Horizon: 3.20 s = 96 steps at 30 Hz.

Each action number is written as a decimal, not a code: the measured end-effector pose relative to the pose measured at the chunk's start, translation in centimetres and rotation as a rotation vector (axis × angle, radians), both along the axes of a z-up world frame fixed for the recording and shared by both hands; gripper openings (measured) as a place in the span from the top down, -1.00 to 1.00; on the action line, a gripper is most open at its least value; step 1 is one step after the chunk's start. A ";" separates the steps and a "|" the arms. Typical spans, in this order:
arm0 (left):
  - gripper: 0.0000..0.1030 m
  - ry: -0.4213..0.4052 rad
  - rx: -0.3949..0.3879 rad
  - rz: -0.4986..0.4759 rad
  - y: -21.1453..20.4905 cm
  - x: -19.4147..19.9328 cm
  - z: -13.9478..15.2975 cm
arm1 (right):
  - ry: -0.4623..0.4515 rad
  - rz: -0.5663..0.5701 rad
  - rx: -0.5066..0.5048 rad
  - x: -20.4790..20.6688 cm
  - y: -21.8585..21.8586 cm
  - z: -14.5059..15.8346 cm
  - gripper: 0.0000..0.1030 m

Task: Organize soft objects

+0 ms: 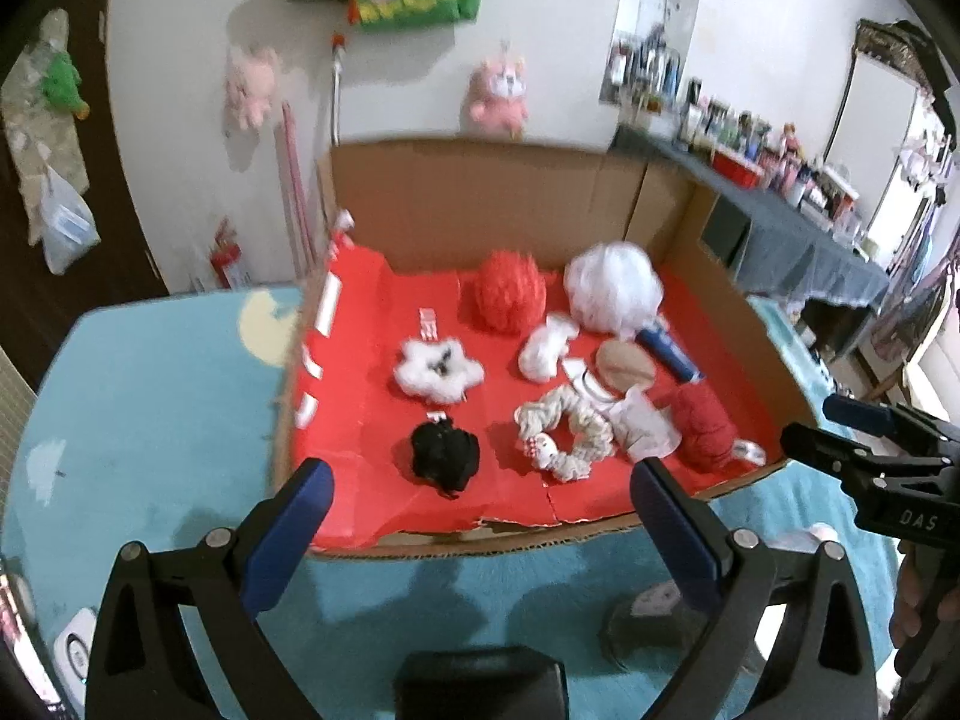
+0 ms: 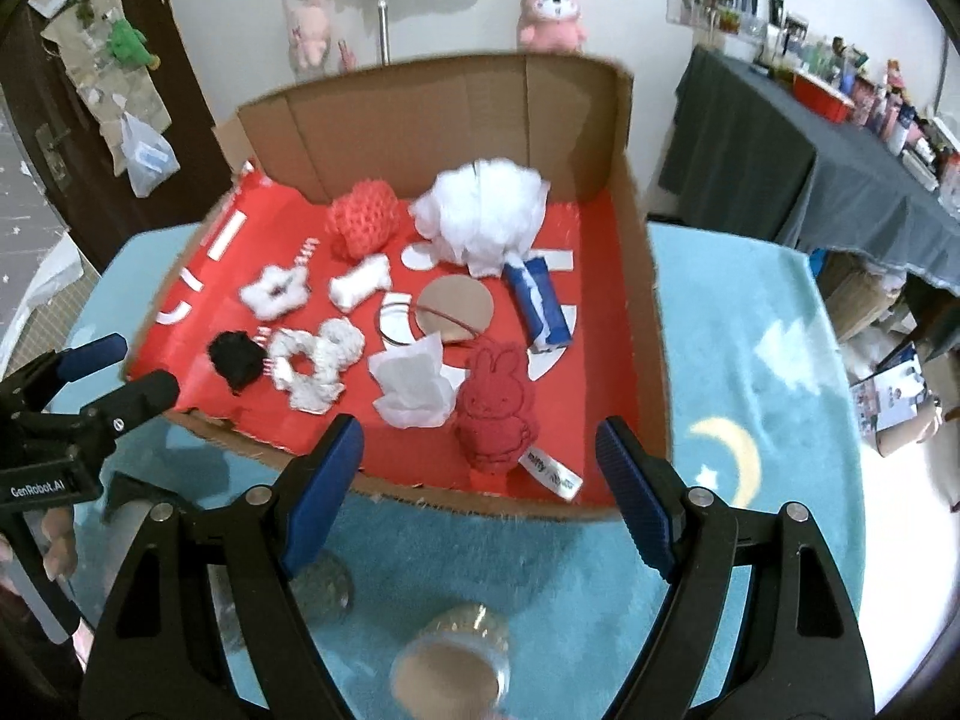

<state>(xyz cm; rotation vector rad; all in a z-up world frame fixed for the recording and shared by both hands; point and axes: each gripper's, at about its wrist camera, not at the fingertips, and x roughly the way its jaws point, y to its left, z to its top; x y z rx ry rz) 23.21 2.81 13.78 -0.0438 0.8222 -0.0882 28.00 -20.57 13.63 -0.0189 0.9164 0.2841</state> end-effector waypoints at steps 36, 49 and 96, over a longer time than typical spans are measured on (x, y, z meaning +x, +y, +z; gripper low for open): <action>-1.00 -0.014 -0.033 0.000 -2.6 -15.3 -10.3 | -0.124 -0.073 -0.032 -17.8 -0.6 -8.8 -0.83; -1.00 0.050 0.071 0.022 -3.4 -14.5 -12.5 | -0.067 -0.108 -0.085 -16.6 -0.6 -11.5 -0.83; -1.00 0.052 0.070 0.057 -3.1 -14.3 -12.5 | -0.077 -0.135 -0.077 -16.7 -0.9 -11.6 -0.90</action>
